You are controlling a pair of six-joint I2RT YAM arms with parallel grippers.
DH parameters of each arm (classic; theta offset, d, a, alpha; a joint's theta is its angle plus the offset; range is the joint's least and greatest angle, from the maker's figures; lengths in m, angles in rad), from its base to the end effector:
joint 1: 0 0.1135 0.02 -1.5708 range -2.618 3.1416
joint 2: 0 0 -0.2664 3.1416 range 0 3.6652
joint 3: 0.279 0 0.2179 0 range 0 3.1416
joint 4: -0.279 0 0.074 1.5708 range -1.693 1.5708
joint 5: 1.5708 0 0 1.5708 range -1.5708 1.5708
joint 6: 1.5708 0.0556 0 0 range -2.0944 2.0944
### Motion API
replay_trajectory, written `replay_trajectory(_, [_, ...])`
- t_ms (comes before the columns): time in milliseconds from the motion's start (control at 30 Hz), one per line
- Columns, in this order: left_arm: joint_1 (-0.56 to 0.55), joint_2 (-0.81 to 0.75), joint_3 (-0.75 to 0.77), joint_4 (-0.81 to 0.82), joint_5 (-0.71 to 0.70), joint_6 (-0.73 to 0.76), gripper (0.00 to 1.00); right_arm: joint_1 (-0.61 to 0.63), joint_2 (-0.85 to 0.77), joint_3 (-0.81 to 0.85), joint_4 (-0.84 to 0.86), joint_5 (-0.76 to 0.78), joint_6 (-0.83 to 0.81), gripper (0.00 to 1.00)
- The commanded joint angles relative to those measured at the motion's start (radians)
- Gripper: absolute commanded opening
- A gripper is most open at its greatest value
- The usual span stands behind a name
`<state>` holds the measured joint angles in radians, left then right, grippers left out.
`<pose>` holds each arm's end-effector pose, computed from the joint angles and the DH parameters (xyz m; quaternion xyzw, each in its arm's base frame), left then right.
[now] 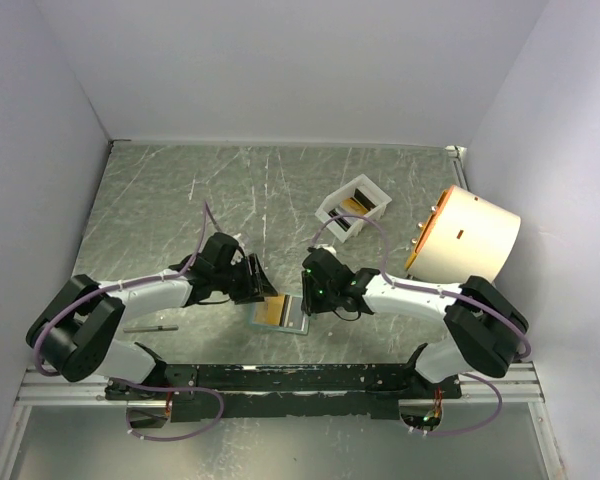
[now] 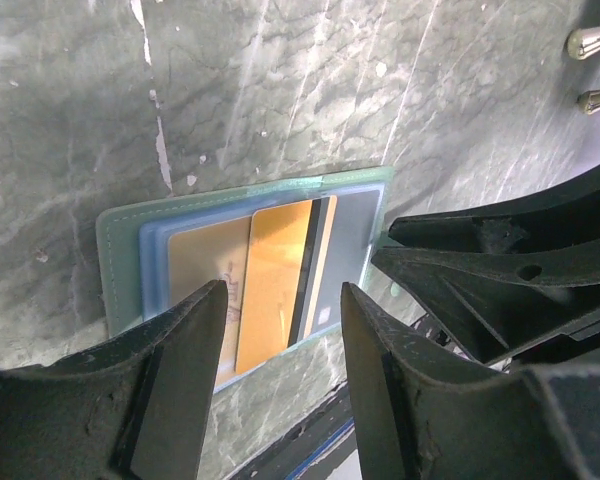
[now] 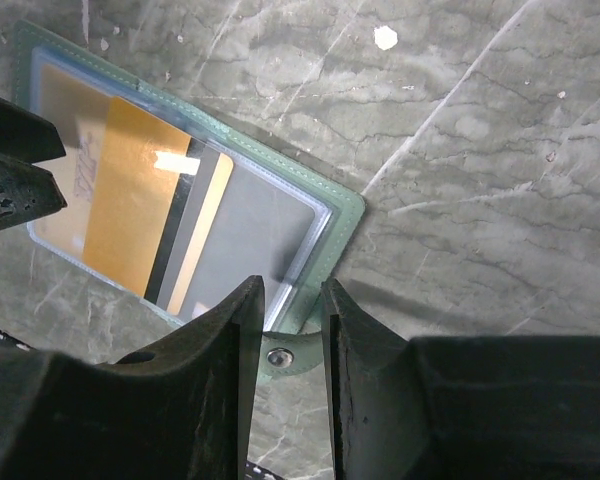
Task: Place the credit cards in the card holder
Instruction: Insert the credit card into the card holder.
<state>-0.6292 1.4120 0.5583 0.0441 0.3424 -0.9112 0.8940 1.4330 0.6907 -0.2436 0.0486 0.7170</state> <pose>0.1895 -0.1610 0.1666 -0.0659 0.9147 -0.3684 0.1526 0.1586 0.1931 0.1720 -0.0776 0.9541 0.1917 0.2164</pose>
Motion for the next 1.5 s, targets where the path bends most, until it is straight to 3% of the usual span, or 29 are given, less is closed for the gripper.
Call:
replay_trajectory(0, [0.002, -0.018, 0.004, -0.029, -0.023, 0.024, 0.60, 0.004, -0.022, 0.007, -0.011, -0.005, 0.010, 0.30])
replay_trajectory(433, [-0.021, 0.060, -0.019, 0.090, 0.066, 0.001, 0.58, 0.004, 0.002, -0.063, 0.054, -0.016, 0.045, 0.34])
replay_trajectory(900, [-0.087, 0.074, -0.031, 0.141, 0.052, -0.053, 0.31, 0.004, 0.007, -0.079, 0.085, -0.026, 0.054, 0.31])
replay_trajectory(1200, [-0.111, 0.104, -0.032, 0.195, 0.065, -0.097, 0.29, 0.004, 0.002, -0.100, 0.115, -0.046, 0.078, 0.30])
replay_trajectory(1467, [-0.118, 0.116, -0.019, 0.181, 0.046, -0.095, 0.21, 0.003, -0.044, -0.088, 0.052, -0.008, 0.085, 0.31])
